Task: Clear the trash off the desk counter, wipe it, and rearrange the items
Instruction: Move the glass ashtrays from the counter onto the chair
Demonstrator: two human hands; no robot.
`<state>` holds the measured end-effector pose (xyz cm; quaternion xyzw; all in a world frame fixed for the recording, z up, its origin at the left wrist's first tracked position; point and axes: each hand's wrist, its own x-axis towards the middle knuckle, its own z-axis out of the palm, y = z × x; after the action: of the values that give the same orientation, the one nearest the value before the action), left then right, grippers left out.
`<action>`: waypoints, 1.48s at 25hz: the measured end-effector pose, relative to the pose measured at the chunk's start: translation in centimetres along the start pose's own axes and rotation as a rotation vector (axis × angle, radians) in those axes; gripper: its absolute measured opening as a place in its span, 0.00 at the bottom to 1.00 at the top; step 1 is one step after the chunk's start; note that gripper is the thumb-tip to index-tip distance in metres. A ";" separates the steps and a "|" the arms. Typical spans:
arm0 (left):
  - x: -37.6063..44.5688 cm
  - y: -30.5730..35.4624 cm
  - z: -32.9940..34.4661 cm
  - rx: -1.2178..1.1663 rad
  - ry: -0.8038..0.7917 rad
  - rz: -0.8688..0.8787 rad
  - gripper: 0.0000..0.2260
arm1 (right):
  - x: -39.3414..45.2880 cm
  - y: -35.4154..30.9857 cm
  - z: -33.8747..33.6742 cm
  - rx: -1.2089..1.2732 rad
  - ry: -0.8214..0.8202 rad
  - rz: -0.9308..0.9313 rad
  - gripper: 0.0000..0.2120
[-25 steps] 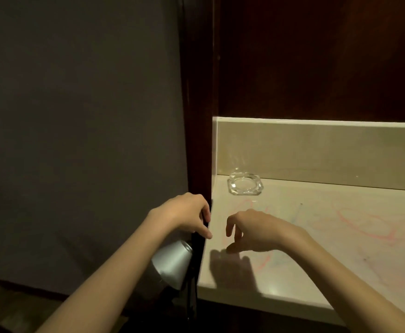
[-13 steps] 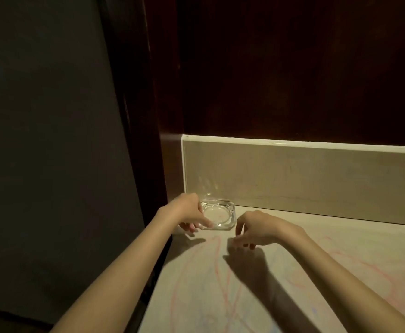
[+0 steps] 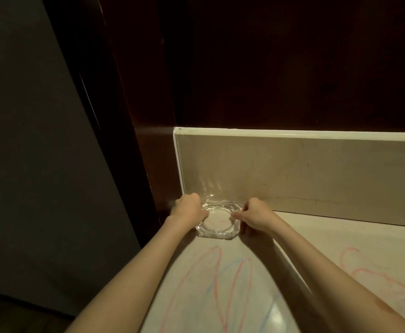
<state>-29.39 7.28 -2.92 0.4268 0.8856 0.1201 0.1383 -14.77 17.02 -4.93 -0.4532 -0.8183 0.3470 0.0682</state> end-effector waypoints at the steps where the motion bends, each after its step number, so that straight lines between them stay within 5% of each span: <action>1: 0.2 -0.4 0.2 -0.054 -0.004 -0.006 0.13 | 0.0 0.0 0.3 0.017 0.006 0.001 0.18; 8: -1.7 -1.9 0.2 -0.480 -0.039 0.028 0.14 | -3.3 0.5 -0.1 0.123 0.073 -0.006 0.16; 15: -8.5 -4.5 -2.4 -0.651 -0.200 0.152 0.14 | -12.3 -2.9 -0.3 0.270 0.133 -0.007 0.13; 26: -24.7 -21.2 -5.6 -0.561 -0.307 0.290 0.12 | -31.0 -12.2 14.3 0.322 0.195 -0.016 0.09; 37: -35.5 -37.4 -4.1 -0.449 -0.330 0.159 0.15 | -40.6 -18.8 29.4 0.296 0.048 0.059 0.10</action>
<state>-36.63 -43.83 -6.37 0.4674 0.7662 0.2526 0.3616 -16.78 -36.41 -6.87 -0.4701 -0.7427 0.4547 0.1438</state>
